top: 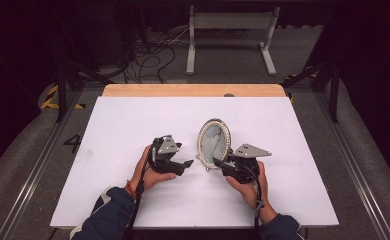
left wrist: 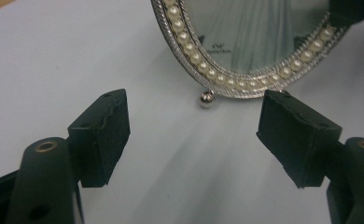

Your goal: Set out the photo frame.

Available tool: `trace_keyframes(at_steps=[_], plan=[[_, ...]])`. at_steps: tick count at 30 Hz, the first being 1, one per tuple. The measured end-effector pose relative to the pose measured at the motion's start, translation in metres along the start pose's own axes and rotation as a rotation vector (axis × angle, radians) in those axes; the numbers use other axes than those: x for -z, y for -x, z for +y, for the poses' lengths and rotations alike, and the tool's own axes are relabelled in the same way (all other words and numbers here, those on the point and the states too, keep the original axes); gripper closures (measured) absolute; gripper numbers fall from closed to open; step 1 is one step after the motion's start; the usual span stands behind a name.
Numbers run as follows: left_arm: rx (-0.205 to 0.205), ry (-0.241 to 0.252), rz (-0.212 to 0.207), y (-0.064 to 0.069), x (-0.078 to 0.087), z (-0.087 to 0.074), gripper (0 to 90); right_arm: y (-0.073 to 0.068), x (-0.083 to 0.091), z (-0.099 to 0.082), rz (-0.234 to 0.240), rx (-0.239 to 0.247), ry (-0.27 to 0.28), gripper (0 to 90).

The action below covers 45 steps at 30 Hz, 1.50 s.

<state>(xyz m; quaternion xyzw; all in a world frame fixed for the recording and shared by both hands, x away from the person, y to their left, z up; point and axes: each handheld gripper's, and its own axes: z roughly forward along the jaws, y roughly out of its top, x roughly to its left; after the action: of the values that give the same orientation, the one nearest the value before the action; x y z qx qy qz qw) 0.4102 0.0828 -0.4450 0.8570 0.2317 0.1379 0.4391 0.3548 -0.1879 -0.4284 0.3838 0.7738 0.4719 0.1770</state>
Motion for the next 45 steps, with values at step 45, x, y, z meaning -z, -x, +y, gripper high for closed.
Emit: trace_keyframes(at_steps=[45], plan=[[0.029,0.053,-0.134,-0.009,-0.021,0.024,45.3,0.006,0.028,0.002,-0.106,-0.02,0.081,76.2]])
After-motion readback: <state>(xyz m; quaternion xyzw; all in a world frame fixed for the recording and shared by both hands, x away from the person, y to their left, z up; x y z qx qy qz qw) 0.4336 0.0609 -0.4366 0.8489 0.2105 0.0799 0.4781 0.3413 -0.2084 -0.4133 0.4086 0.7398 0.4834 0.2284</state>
